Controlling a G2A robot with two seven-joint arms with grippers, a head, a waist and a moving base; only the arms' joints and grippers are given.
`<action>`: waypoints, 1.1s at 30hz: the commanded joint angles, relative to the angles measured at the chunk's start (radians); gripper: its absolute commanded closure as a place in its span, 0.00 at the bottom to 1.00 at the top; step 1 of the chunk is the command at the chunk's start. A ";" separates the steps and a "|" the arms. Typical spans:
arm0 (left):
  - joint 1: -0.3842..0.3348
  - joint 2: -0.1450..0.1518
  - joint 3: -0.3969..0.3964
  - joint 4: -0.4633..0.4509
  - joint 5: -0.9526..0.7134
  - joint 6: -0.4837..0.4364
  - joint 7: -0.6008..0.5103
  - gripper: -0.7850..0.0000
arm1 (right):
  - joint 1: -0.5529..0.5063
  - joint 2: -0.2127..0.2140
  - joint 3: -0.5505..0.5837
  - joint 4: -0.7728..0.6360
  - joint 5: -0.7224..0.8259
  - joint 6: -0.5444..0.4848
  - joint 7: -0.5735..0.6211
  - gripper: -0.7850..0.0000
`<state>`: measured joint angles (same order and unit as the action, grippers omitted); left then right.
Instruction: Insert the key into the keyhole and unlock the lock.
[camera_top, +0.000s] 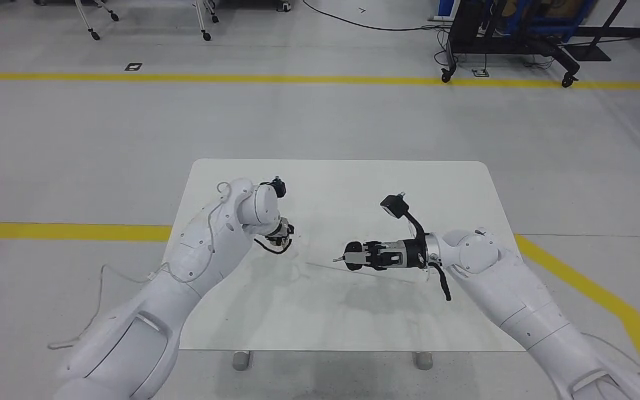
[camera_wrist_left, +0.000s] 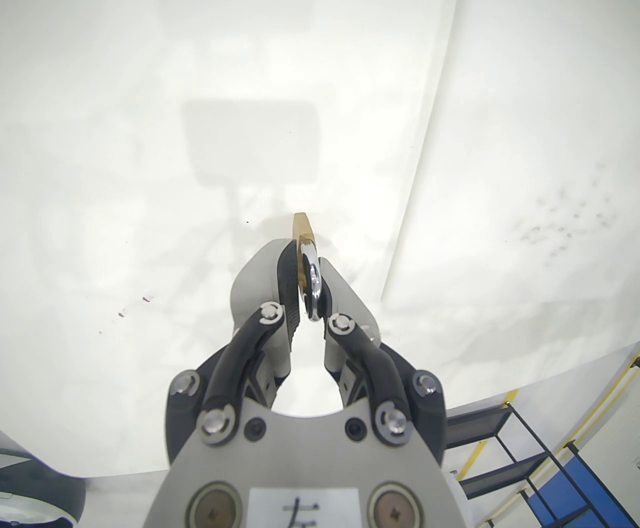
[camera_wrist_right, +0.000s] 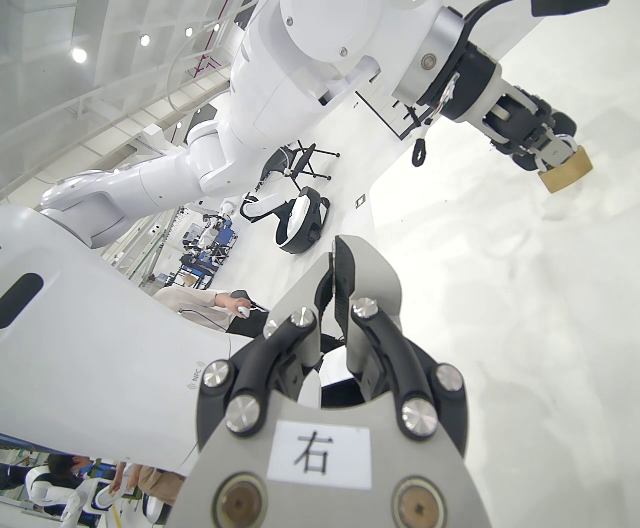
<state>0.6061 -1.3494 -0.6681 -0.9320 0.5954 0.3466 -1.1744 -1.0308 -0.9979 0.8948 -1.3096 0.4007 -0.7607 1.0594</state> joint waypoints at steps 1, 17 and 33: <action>0.003 0.000 -0.005 -0.002 0.000 -0.013 0.005 1.00 | 0.000 0.000 0.000 0.000 0.000 0.000 0.000 1.00; 0.011 0.003 -0.016 -0.003 0.029 -0.055 -0.065 0.85 | 0.000 0.000 0.000 0.000 0.000 0.000 0.000 1.00; 0.008 -0.002 -0.018 -0.039 0.092 -0.055 -0.059 1.00 | 0.000 0.000 0.000 0.000 0.000 0.000 0.000 1.00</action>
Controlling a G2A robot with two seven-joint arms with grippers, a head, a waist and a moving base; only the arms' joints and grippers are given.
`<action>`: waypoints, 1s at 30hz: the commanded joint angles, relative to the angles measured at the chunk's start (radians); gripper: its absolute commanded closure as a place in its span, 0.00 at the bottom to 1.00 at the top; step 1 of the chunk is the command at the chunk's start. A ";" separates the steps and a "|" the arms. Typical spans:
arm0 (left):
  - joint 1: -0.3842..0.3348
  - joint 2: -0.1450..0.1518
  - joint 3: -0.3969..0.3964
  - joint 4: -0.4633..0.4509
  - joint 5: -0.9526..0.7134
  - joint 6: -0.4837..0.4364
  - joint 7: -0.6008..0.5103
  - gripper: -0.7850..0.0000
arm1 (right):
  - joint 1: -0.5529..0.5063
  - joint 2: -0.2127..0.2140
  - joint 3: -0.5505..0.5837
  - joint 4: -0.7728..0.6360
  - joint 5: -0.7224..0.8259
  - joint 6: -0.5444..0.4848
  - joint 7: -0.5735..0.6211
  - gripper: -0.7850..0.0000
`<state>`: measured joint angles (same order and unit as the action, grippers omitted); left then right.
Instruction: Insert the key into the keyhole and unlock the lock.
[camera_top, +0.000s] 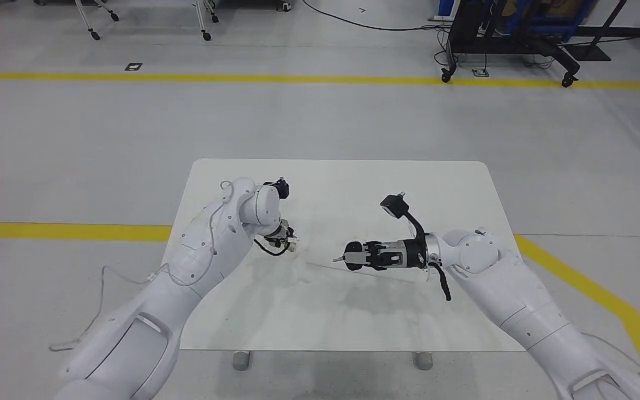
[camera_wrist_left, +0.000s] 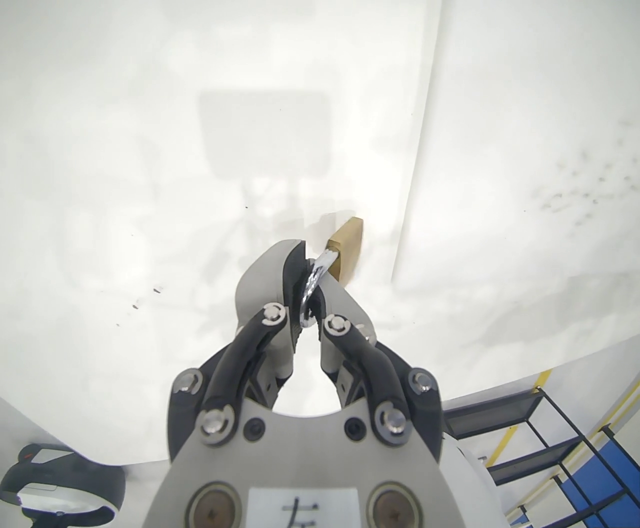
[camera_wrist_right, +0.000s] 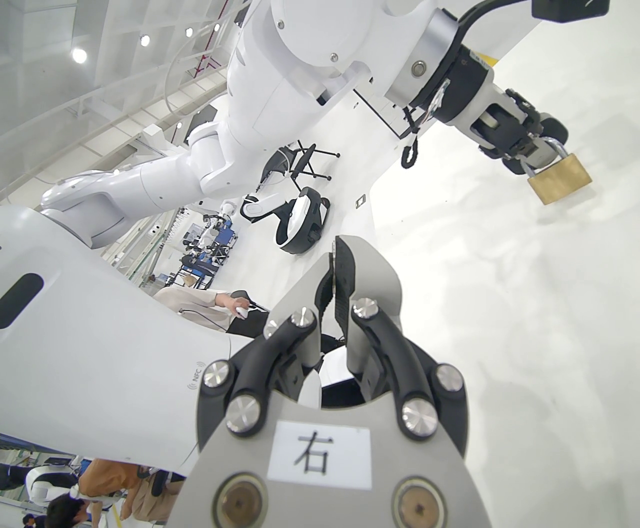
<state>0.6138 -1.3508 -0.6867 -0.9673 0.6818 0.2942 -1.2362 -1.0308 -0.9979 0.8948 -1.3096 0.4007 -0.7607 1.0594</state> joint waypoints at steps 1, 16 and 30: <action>0.000 -0.001 -0.003 -0.008 0.004 -0.009 0.007 1.00 | 0.000 0.000 0.000 0.000 0.000 0.000 0.000 1.00; 0.222 0.066 -0.306 -0.124 -0.307 -0.346 0.340 1.00 | 0.000 0.000 0.000 0.000 0.000 0.000 0.000 1.00; 0.397 0.107 -0.437 -0.294 -0.392 -0.531 0.425 1.00 | -0.008 -0.004 -0.001 -0.005 0.014 0.007 -0.037 1.00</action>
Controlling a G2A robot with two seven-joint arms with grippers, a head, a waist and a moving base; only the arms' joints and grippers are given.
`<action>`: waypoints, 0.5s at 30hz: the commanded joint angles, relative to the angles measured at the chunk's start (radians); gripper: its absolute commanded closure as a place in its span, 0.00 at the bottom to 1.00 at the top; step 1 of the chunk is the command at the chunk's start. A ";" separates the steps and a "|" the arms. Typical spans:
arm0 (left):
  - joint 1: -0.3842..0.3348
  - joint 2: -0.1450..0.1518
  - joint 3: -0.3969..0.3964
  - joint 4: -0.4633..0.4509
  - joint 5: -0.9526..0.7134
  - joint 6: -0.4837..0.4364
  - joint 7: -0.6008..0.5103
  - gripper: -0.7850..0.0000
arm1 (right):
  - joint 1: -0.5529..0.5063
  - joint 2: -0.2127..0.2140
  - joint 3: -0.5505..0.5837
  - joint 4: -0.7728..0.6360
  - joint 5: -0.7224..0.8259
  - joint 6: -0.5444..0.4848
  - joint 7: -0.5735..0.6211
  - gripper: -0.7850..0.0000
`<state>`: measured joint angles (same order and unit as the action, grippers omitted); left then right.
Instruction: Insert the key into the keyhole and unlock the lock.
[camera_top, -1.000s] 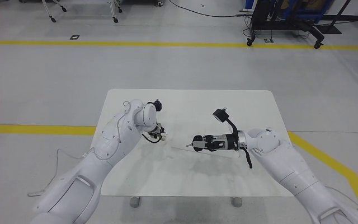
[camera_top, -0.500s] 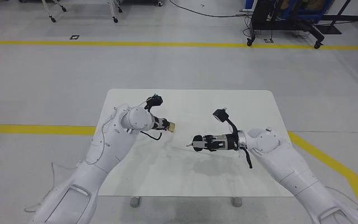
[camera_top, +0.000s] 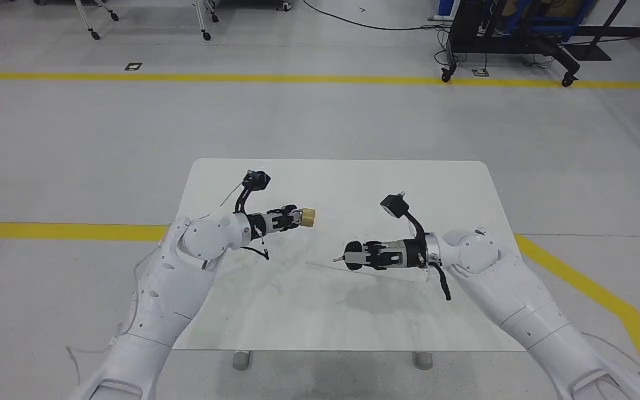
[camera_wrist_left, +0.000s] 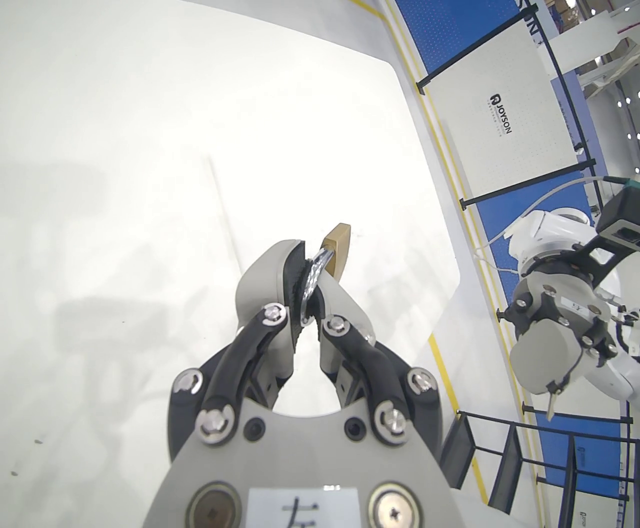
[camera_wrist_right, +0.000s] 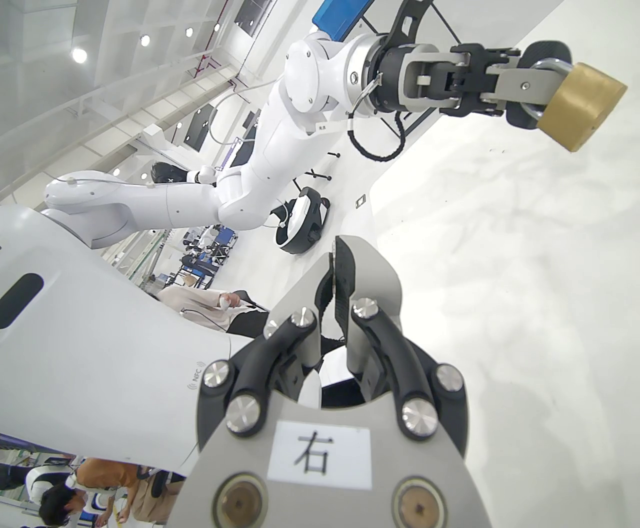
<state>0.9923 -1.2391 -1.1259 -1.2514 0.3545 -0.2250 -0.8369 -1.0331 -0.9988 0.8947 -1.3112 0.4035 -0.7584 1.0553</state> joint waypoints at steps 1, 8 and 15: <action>0.034 -0.009 0.002 -0.007 -0.150 -0.035 0.030 1.00 | -0.006 -0.007 0.001 0.006 0.021 0.003 -0.070 1.00; 0.002 -0.035 0.013 0.154 -0.583 -0.141 -0.131 1.00 | 0.044 -0.060 -0.059 0.068 0.070 -0.055 -0.239 1.00; -0.063 -0.044 0.042 0.271 -0.702 -0.223 -0.317 1.00 | 0.119 -0.113 -0.121 0.155 0.069 -0.097 -0.303 1.00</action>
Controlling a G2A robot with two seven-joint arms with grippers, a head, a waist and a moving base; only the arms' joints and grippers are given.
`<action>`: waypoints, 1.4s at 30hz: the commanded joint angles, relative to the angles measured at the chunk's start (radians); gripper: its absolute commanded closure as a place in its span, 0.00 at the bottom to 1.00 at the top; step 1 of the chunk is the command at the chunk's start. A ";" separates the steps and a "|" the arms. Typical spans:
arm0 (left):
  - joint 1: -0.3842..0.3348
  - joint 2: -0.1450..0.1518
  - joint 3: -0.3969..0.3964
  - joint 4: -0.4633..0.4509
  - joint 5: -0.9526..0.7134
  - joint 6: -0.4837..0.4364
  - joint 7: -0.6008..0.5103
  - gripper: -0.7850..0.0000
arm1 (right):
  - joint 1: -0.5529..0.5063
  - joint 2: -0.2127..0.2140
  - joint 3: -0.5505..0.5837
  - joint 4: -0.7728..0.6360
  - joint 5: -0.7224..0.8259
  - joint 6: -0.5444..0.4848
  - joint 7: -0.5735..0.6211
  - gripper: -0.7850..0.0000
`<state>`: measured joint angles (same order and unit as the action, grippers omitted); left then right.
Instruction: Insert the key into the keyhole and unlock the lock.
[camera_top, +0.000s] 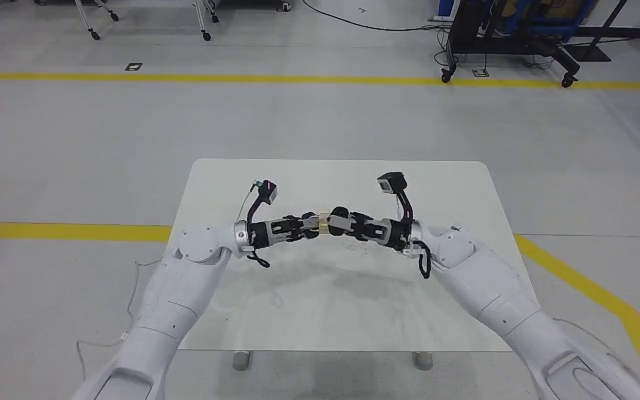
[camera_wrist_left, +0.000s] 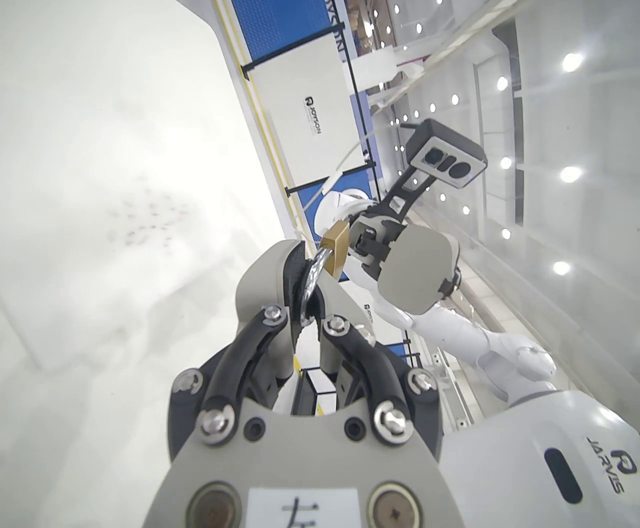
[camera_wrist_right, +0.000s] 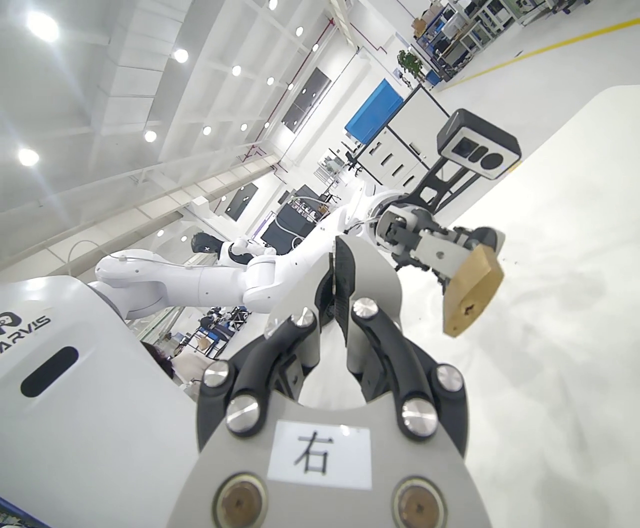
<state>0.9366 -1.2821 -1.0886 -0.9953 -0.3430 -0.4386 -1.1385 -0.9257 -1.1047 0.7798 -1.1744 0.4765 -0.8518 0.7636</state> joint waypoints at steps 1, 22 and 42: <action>-0.013 -0.003 0.012 0.021 -0.011 -0.015 -0.030 1.00 | 0.023 -0.013 -0.011 0.036 -0.016 -0.001 -0.024 1.00; -0.091 -0.016 0.042 0.114 -0.086 -0.045 -0.041 1.00 | 0.063 -0.077 -0.042 0.147 -0.044 -0.019 -0.036 1.00; -0.081 -0.029 0.032 0.129 -0.204 0.213 0.136 1.00 | 0.001 -0.061 0.034 0.098 -0.017 0.001 -0.098 1.00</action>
<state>0.8640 -1.3083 -1.0628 -0.8756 -0.5339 -0.3024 -1.0187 -0.9056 -1.1691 0.8044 -1.0622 0.4591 -0.8826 0.6838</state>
